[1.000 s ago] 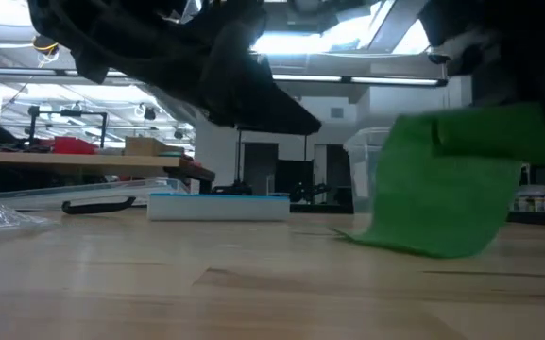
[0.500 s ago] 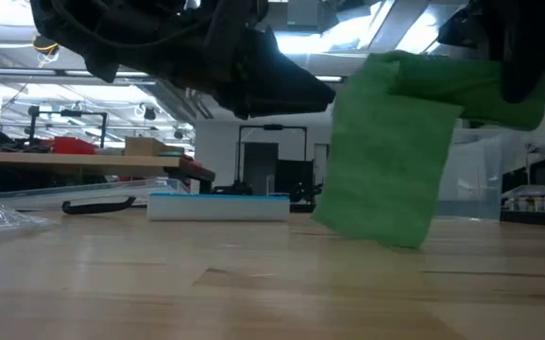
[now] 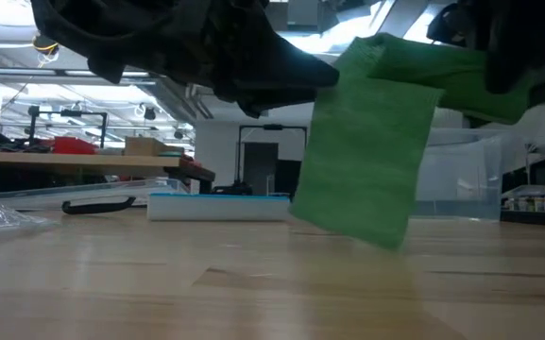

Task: Roll bandage
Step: Roll the green bandage

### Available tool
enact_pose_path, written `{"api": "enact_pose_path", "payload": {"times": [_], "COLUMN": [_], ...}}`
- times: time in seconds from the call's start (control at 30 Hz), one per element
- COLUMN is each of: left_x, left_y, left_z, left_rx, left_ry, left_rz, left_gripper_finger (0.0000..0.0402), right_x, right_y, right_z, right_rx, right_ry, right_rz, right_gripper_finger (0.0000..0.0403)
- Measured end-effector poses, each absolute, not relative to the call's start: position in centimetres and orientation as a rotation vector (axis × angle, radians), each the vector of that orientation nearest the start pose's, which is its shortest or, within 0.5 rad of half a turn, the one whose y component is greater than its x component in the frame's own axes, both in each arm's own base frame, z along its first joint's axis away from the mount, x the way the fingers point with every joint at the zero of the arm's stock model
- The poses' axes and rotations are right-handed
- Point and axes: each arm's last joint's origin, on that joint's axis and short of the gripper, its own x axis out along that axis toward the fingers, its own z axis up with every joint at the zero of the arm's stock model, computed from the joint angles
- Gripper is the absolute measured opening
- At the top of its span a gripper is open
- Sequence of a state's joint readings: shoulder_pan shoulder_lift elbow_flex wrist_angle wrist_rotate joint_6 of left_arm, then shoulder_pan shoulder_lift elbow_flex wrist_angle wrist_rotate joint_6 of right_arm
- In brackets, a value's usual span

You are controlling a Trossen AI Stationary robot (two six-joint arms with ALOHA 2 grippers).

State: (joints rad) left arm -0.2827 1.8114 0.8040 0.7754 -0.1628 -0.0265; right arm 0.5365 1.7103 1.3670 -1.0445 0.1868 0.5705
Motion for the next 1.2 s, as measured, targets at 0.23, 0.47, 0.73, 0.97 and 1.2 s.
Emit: {"api": "enact_pose_path", "payload": {"times": [0.23,0.47,0.73,0.97,1.2], "left_x": [34.5,34.5,34.6,34.7,34.7], "left_y": [-9.6,-9.4,-8.7,-8.0,-7.9], "left_z": [16.3,16.1,16.1,16.2,16.1], "left_rx": [0.02,0.031,0.028,0.006,-0.043], "left_ry": [0.229,0.241,0.237,0.228,0.238], "left_rz": [-0.131,-0.096,0.034,0.161,0.153], "left_gripper_finger": [0.0136,0.0114,0.0009,0.0004,0.0002], "right_x": [28.7,29.0,29.2,29.7,30.5], "right_y": [16.5,16.6,17.0,17.5,17.5], "right_z": [24.6,24.8,25.3,25.5,25.9], "right_rx": [0.014,0.017,0.083,0.156,0.173], "right_ry": [1.26,1.23,1.208,1.184,1.087], "right_rz": [-0.065,-0.035,0.042,0.14,0.124], "right_gripper_finger": [0.0053,0.0053,0.0053,0.0053,0.0053]}}
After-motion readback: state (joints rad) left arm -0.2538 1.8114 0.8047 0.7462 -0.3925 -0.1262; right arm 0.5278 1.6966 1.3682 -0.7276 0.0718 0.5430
